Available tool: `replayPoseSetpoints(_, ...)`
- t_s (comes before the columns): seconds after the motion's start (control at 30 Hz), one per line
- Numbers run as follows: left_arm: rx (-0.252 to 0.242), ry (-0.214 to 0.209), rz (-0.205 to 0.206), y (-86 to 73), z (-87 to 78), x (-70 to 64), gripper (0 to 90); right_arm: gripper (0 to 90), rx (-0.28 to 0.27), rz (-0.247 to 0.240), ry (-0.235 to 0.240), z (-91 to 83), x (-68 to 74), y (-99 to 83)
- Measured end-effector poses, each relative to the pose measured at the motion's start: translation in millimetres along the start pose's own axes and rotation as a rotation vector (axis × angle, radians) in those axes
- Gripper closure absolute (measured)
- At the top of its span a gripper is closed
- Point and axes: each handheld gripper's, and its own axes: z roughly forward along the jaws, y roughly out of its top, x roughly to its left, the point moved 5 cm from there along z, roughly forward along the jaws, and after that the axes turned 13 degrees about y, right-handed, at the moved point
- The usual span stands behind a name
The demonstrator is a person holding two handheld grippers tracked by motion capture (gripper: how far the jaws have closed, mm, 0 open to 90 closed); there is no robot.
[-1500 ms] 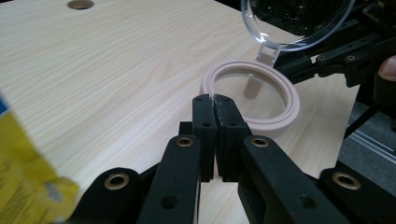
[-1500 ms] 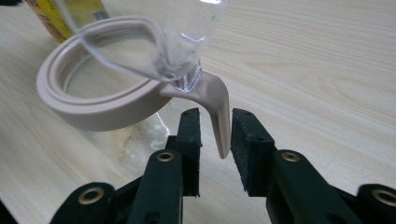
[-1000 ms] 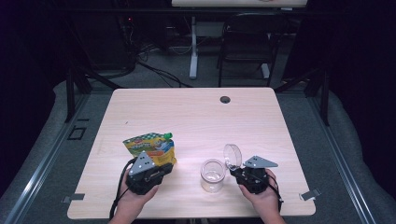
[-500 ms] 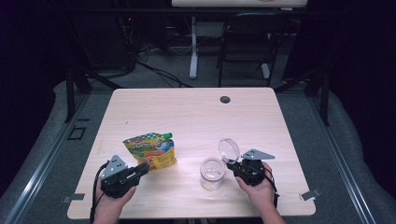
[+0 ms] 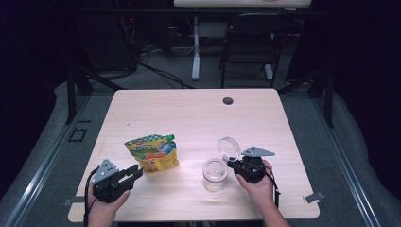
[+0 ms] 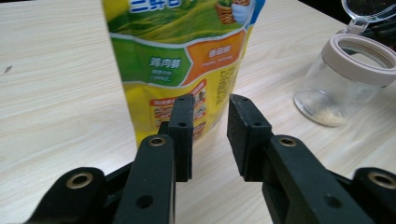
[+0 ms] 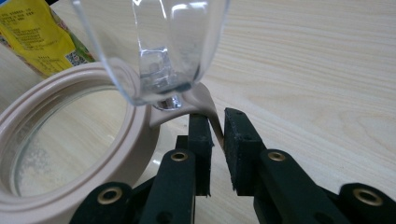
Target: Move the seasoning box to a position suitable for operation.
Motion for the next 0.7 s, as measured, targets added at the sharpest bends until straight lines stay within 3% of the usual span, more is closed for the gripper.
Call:
replayPoseSetpoints(0.37, -0.003, 0.047, -0.036, -2.7, 2.7, 19.2, 59.8, 75.4, 0.001, -0.015, -0.009, -1.8, -0.4, 2.0)
replayPoseSetpoints(0.47, -0.006, 0.032, -0.035, -0.9, 5.4, 23.1, 54.1, 71.9, -0.017, -0.016, -0.009, -9.1, 0.3, 0.6)
replayPoseSetpoints(0.53, 0.008, 0.037, -0.014, 0.6, 9.2, 26.9, 54.0, 71.3, -0.011, -0.017, -0.013, -11.5, 0.1, -0.3)
replayPoseSetpoints(0.7, 0.008, 0.017, -0.012, 6.4, 17.6, 34.8, 50.8, 66.4, -0.006, -0.026, -0.016, -21.5, -0.2, -6.4)
